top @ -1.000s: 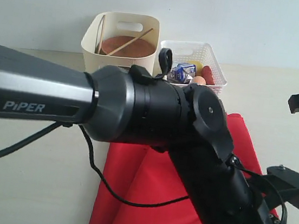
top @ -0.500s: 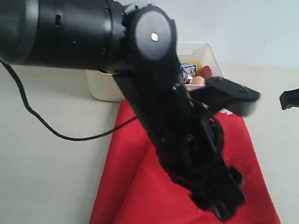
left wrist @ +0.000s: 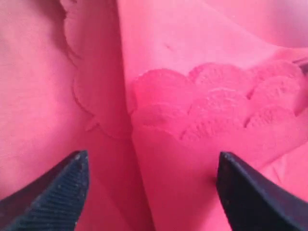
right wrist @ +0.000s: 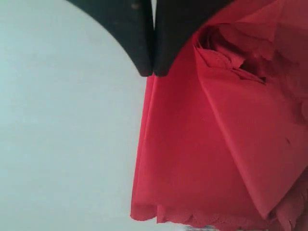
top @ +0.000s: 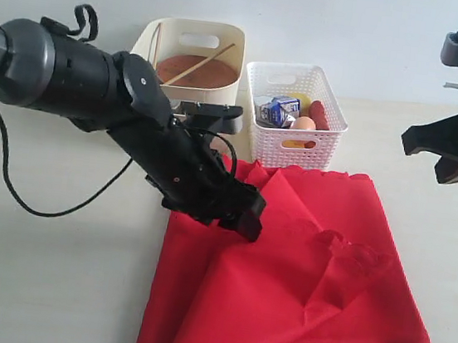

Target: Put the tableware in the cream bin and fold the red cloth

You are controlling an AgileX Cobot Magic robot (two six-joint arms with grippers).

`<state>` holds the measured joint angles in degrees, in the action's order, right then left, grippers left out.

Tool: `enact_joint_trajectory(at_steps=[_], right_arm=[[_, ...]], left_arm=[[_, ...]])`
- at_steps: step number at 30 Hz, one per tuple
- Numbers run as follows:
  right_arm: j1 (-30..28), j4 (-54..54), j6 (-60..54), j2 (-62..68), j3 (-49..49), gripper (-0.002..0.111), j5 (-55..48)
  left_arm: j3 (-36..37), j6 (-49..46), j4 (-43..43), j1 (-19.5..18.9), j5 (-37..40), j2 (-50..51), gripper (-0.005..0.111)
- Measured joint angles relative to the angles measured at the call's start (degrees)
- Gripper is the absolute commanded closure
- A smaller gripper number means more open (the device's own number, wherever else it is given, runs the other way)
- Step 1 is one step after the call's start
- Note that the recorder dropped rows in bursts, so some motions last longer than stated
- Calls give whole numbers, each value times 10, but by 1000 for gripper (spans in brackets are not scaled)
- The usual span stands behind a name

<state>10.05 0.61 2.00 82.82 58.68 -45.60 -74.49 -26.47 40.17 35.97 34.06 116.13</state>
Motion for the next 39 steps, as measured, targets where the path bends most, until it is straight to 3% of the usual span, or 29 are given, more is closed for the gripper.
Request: enact_joint_trajectory(at_steps=[5,11,22,27,32,35,39], right_arm=[[0,4,-2,0,0,108,2],[0,8,-3,0,0,108,2],[0,67,-57,4,0,108,-2],[0,133,-125,35,2,108,-17],[0,190,-196,65,2,108,-39],[0,248,-265,81,2,108,-58],[0,306,-335,100,2,108,-73]], left_arm=[[0,-155,238,-11,105,34,36],[0,-202,300,-5,282,35,36],[0,-220,301,68,326,35,36],[0,-221,284,77,327,30,47],[10,-207,243,75,292,-15,47],[20,-158,174,72,234,-52,59],[45,-88,79,63,156,-90,84]])
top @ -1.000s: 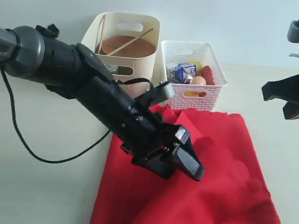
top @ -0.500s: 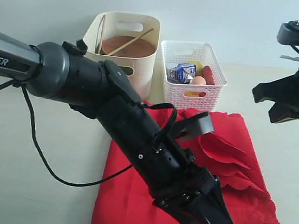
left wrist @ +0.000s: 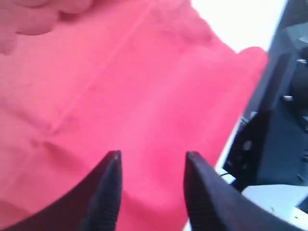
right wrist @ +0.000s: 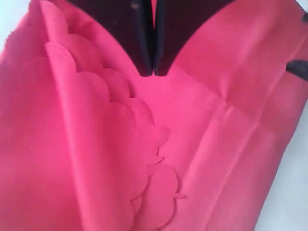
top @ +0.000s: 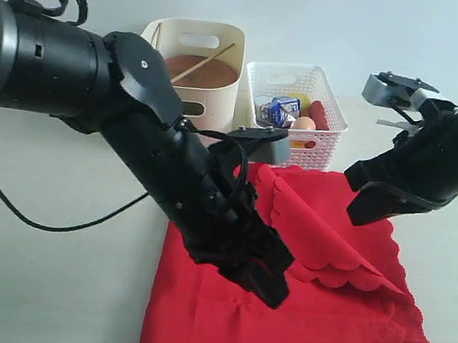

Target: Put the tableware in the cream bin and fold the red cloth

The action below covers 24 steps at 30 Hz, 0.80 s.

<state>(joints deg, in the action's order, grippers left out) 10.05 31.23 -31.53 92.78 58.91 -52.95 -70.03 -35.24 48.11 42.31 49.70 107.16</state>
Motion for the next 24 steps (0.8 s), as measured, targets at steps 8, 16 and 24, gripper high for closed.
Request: enact_joint_trajectory(at_steps=[8,16,24], right_arm=[[66,7,-63,63,0,108,-5],[123,-12,-67,125,0,108,70],[145,-18,-47,186,0,108,168]], left_arm=[[69,32,-58,-32,-104,-8,107],[102,31,-61,-52,-164,-7,107],[102,18,-61,-47,-169,18,107]])
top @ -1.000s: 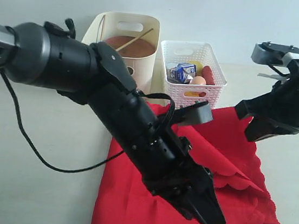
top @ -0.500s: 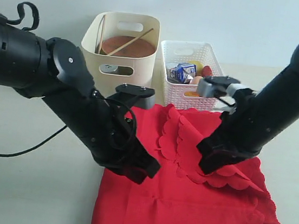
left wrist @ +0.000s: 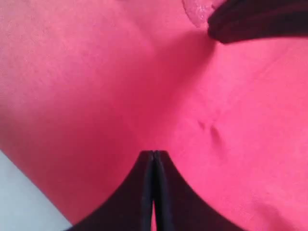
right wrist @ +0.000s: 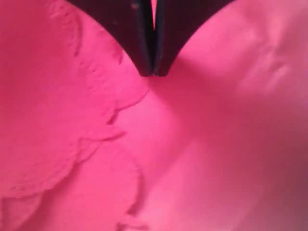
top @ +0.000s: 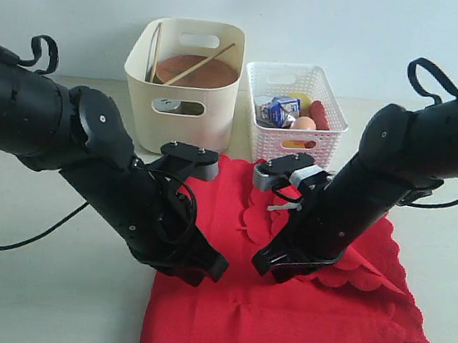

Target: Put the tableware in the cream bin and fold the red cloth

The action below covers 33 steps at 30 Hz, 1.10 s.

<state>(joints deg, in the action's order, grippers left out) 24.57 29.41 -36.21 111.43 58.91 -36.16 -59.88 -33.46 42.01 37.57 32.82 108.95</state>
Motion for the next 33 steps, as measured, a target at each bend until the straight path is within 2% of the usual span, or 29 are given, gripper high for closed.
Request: enact_joint_trajectory(at_steps=[7,19,24,31,33], right_arm=[[2,-75,104,8,2,108,45],[3,-264,325,8,4,108,93],[3,-396,468,8,4,108,106],[2,-684,737,14,4,108,95],[-1,-735,794,14,5,108,79]], left_arm=[[0,-6,3,23,-13,20,107],[-1,-6,8,23,-19,50,107],[-3,-6,10,23,-18,53,107],[-3,-6,9,23,-17,53,107],[-3,-6,8,23,-17,53,107]])
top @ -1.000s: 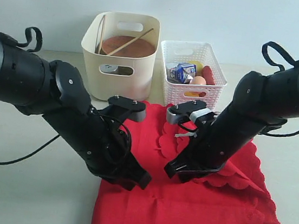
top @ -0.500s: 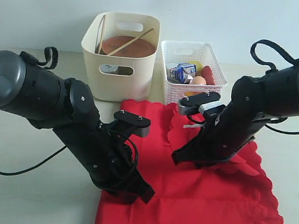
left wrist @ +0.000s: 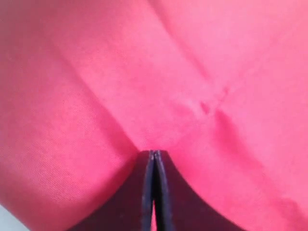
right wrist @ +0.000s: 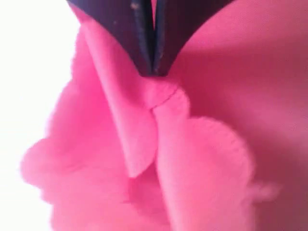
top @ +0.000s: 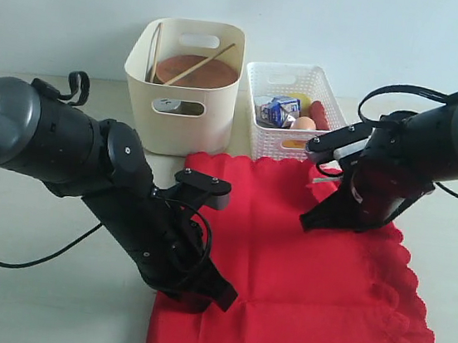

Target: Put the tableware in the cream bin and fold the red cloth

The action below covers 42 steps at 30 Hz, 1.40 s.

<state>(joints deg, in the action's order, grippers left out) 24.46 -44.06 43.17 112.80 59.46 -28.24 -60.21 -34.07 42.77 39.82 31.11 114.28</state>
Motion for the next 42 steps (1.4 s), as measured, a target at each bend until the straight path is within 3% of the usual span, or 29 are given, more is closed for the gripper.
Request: enact_joint_trajectory(at_steps=[8,14,20,28,32,39,42], right_arm=[[-40,-48,36,-1,32,108,-67],[-65,72,-94,-48,32,106,-66],[-142,350,-343,-100,35,78,-121],[-219,524,-508,-149,-2,31,-205],[-231,578,-559,-168,-40,21,-211],[-231,675,-633,-170,-87,20,-214],[-231,704,-653,-170,-107,20,-203]], left_arm=[[0,0,-2,0,0,0,107],[4,0,-24,1,-1,-15,107],[4,0,-37,1,-1,-92,107],[15,25,-71,1,-23,-238,107],[42,52,-102,-14,-31,-318,107],[119,62,-135,-75,-34,-477,107],[170,64,-147,-108,-34,-590,107]])
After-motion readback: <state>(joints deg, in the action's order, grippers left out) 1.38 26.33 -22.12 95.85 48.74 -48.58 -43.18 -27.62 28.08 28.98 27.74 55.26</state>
